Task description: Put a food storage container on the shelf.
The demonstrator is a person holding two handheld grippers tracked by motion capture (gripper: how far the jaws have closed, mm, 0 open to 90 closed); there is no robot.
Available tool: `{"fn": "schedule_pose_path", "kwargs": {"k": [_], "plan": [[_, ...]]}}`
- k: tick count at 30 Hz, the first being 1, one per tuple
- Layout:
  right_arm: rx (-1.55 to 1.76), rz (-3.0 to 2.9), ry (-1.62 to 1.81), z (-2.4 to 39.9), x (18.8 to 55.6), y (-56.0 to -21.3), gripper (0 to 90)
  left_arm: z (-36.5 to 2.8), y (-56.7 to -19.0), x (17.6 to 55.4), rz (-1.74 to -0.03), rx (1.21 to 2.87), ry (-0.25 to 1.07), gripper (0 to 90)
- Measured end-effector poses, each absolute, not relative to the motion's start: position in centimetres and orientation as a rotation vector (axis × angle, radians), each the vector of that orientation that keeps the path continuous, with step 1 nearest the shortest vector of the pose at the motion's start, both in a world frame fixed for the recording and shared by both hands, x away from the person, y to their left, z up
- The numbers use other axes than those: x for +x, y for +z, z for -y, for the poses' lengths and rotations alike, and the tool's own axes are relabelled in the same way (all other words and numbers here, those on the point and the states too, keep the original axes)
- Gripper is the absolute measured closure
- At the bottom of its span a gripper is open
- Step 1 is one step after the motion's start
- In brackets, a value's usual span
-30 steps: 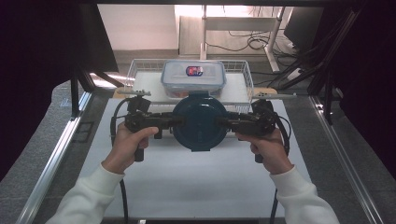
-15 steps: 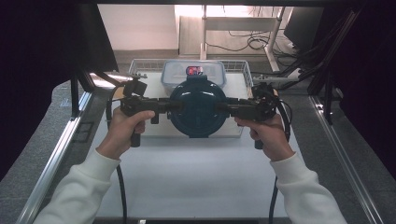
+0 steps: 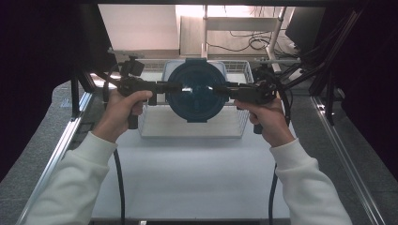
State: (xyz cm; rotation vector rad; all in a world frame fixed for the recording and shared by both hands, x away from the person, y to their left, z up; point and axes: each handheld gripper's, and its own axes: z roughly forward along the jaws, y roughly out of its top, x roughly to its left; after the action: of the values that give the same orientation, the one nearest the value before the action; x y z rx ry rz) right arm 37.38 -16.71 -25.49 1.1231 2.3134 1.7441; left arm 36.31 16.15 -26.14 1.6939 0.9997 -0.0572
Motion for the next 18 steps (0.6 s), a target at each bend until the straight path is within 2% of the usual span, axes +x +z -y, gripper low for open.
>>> {"fn": "schedule_pose_path", "kwargs": {"k": [18], "plan": [[1.158, -2.308, 1.758, 15.9, 41.4, -22.3, 43.8, -17.2, -22.6, 40.8, -1.003, 1.679, -0.067, 41.1]]}}
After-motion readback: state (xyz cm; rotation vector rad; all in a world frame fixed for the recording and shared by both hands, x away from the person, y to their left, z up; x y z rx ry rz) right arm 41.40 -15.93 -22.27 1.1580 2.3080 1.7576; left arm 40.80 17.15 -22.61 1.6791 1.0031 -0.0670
